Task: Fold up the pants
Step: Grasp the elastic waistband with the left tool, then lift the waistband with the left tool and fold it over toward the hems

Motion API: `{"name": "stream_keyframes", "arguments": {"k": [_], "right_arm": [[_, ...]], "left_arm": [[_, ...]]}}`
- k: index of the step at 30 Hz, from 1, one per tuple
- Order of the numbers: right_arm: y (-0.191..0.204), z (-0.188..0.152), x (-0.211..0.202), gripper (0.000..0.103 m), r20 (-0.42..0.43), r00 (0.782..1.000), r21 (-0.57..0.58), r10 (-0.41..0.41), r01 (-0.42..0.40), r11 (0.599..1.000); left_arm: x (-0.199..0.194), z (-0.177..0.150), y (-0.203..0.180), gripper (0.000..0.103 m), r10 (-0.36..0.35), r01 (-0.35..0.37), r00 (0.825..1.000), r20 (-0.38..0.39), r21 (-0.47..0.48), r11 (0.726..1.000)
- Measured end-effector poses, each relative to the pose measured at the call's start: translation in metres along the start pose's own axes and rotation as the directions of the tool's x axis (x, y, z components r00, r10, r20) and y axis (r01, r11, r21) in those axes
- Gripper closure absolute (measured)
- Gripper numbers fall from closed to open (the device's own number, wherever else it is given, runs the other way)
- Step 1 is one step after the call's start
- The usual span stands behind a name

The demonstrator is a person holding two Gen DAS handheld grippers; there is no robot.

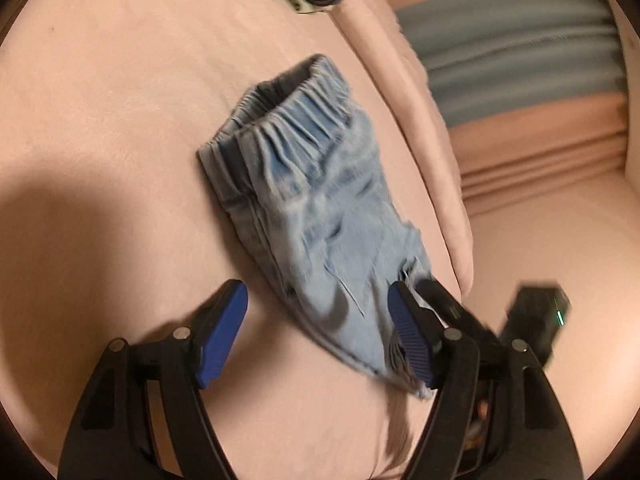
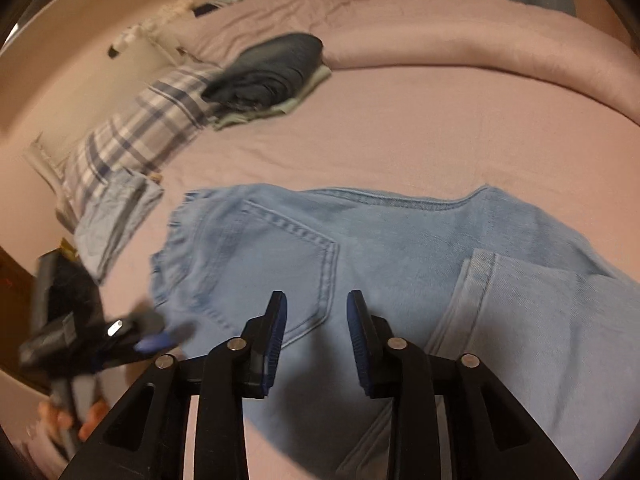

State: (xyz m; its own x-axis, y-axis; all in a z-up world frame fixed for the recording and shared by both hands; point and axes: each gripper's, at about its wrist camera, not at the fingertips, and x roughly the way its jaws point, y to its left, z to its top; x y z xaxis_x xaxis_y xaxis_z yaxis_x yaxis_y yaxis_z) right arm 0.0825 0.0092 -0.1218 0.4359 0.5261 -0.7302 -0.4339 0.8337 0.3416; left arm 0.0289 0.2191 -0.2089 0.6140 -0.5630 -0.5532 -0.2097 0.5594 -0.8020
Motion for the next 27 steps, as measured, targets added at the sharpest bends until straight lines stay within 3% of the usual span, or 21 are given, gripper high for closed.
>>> {"name": "stream_keyframes", "arguments": {"k": [6, 11, 13, 15, 16, 18, 22, 27], "right_arm": [[-0.007, -0.014, -0.022, 0.071, 0.042, 0.999, 0.033, 0.008, -0.010, 0.999], [-0.017, -0.020, -0.029, 0.071, 0.065, 0.998, 0.099, 0.014, -0.021, 0.995], [-0.022, -0.024, -0.034, 0.071, 0.069, 0.998, 0.111, 0.005, -0.013, 0.994], [-0.025, -0.027, -0.037, 0.071, 0.067, 0.998, 0.111, 0.000, -0.007, 0.994], [-0.025, -0.029, -0.039, 0.071, 0.065, 0.998, 0.106, -0.016, 0.009, 0.994], [-0.027, -0.031, -0.038, 0.071, 0.058, 0.997, 0.096, -0.052, 0.046, 0.994], [-0.039, -0.039, -0.013, 0.071, -0.021, 0.986, 0.089, -0.167, 0.169, 0.982], [-0.044, -0.046, -0.003, 0.071, 0.024, 0.987, 0.104, -0.160, 0.156, 0.982]], "left_arm": [[0.007, 0.013, -0.009, 0.014, -0.005, 0.010, 0.997, 0.079, -0.059, 0.998], [0.030, 0.018, -0.036, 0.013, 0.028, -0.022, 0.988, 0.152, -0.037, 0.999], [0.030, 0.017, -0.036, 0.029, 0.037, -0.031, 0.987, 0.154, -0.040, 0.999], [0.029, 0.018, -0.027, 0.064, 0.058, -0.048, 0.988, 0.144, -0.077, 0.996], [0.026, 0.018, -0.018, 0.069, 0.050, -0.034, 0.989, 0.140, -0.111, 0.993], [0.025, 0.019, -0.007, 0.075, 0.017, 0.004, 0.991, 0.133, -0.152, 0.988], [0.024, 0.019, -0.020, 0.076, 0.065, -0.052, 0.987, 0.146, -0.090, 0.995], [0.019, 0.019, -0.042, 0.078, 0.100, -0.102, 0.980, 0.172, 0.004, 0.995]]}}
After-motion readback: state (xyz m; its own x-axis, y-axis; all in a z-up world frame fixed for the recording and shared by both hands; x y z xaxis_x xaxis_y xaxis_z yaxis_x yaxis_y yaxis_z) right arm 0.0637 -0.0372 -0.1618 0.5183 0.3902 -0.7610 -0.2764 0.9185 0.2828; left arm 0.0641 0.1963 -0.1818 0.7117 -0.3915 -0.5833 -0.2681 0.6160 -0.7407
